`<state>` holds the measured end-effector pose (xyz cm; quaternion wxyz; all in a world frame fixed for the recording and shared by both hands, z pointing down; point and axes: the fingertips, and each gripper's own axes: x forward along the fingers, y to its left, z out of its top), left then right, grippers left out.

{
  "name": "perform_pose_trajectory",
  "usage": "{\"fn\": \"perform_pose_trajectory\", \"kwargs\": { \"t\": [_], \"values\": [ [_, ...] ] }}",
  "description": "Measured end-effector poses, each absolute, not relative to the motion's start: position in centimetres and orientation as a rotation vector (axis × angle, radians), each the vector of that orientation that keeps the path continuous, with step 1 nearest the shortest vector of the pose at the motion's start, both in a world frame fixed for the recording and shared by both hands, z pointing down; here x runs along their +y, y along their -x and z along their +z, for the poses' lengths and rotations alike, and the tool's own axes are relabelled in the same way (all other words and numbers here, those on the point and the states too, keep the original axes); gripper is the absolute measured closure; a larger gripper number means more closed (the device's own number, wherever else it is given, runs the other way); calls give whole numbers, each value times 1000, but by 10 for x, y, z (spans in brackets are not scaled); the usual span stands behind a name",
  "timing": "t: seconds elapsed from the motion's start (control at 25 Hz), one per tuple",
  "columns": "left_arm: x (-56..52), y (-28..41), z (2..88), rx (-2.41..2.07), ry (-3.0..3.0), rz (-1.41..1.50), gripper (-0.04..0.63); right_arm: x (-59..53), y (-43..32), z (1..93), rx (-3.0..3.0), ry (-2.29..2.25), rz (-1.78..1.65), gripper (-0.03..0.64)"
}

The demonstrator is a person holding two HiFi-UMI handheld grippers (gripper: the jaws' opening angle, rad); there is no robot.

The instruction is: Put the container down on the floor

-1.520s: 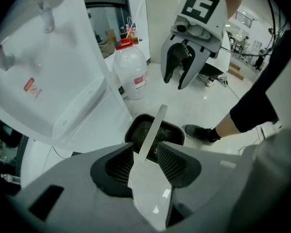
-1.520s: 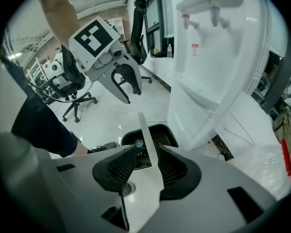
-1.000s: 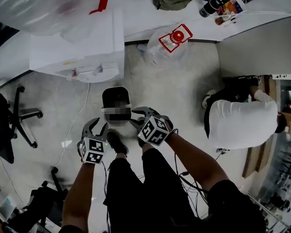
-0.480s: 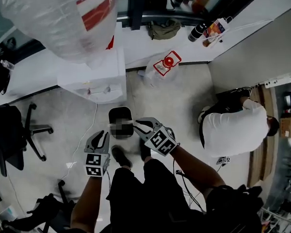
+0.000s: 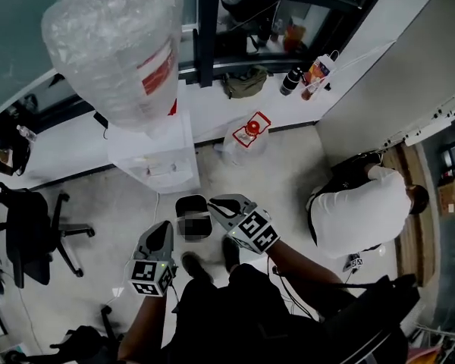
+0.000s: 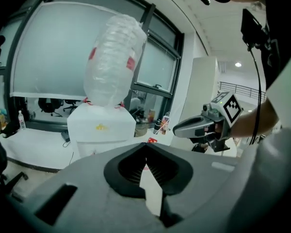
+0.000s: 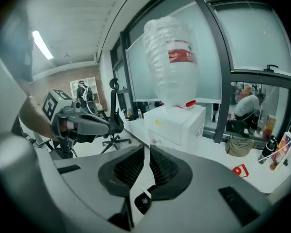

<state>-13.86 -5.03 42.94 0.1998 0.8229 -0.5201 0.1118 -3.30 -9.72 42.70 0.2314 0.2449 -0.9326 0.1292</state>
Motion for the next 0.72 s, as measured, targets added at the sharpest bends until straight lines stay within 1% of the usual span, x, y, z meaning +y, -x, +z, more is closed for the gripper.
{"fn": "perform_pose_trajectory", "kwargs": {
  "t": [0.28,0.72],
  "values": [
    [-45,145,364,-1520,-2352,232,583,-99,23,363,-2620,-779,308,589],
    [-45,137,320,-1580,-2420,237,583,-104,16,307,-2687,-866,258,607]
  ]
}}
